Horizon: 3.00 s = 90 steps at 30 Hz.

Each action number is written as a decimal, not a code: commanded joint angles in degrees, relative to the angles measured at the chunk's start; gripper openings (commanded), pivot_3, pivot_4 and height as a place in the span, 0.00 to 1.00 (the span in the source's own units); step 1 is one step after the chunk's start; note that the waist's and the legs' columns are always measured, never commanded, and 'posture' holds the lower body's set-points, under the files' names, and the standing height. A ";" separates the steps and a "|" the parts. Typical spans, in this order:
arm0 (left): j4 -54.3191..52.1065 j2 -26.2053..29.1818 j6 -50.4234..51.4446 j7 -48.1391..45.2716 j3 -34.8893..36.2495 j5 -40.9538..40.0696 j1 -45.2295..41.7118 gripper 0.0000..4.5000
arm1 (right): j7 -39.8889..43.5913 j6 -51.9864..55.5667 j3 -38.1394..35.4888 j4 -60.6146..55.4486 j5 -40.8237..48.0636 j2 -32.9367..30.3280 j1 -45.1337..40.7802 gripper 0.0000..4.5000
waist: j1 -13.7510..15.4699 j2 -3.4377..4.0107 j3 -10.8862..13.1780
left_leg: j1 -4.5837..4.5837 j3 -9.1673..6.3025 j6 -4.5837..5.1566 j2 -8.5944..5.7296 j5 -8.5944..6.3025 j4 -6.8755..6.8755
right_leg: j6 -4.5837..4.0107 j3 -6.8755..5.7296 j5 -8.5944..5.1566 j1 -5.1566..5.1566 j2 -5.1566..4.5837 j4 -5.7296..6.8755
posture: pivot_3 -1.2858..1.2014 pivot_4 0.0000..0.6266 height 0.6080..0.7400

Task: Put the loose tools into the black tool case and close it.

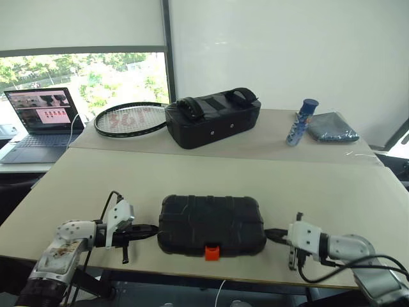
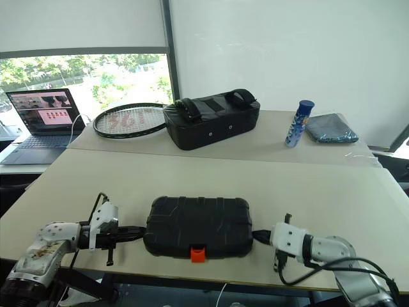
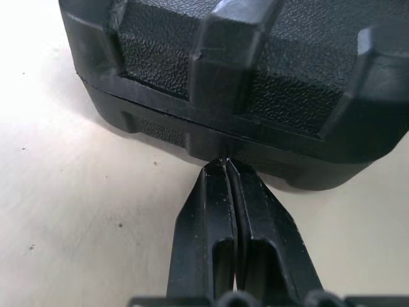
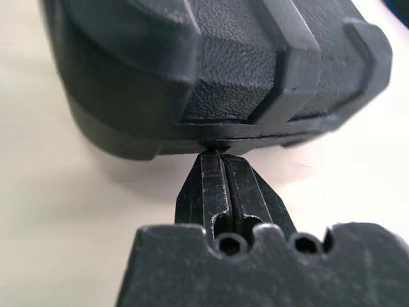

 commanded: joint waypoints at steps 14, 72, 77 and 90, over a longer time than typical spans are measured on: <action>-12.74 9.38 19.92 -8.06 6.92 -17.67 -1.63 0.02 | 3.84 4.79 -11.35 -5.04 7.49 -3.06 3.85 0.00 | 0.79 0.04 0.05 | -0.46 -0.14 0.00 0.01 -0.01 -0.08 | 0.02 -0.14 -0.02 -0.35 -0.05 -0.10 | 0.52 0.24 1.00; 19.09 -18.83 10.06 4.80 -22.41 16.85 -31.14 0.02 | -12.07 22.60 5.24 -20.67 -3.51 14.84 1.20 0.00 | 0.88 -0.25 -0.93 | 0.22 -0.06 0.01 -0.05 0.02 -0.03 | 0.51 0.06 -0.30 0.26 0.12 -0.07 | 0.52 0.24 1.00; 20.21 -18.21 9.20 4.46 -21.71 16.74 -31.29 0.02 | -10.06 26.74 1.48 -23.95 3.94 16.15 3.08 0.00 | 0.68 -0.25 -0.93 | 0.17 -0.07 0.01 -0.04 0.02 -0.03 | 0.51 0.07 -0.30 0.22 0.13 -0.08 | 0.52 0.24 1.00; 12.45 -15.24 3.95 -1.93 -5.71 1.92 -28.12 0.02 | -3.27 28.67 -10.63 -28.87 14.32 10.72 11.72 0.00 | -0.18 -0.17 -0.92 | 0.03 -0.09 0.00 -0.02 0.01 -0.08 | 0.52 0.05 -0.32 0.09 0.11 -0.11 | 0.52 0.24 1.00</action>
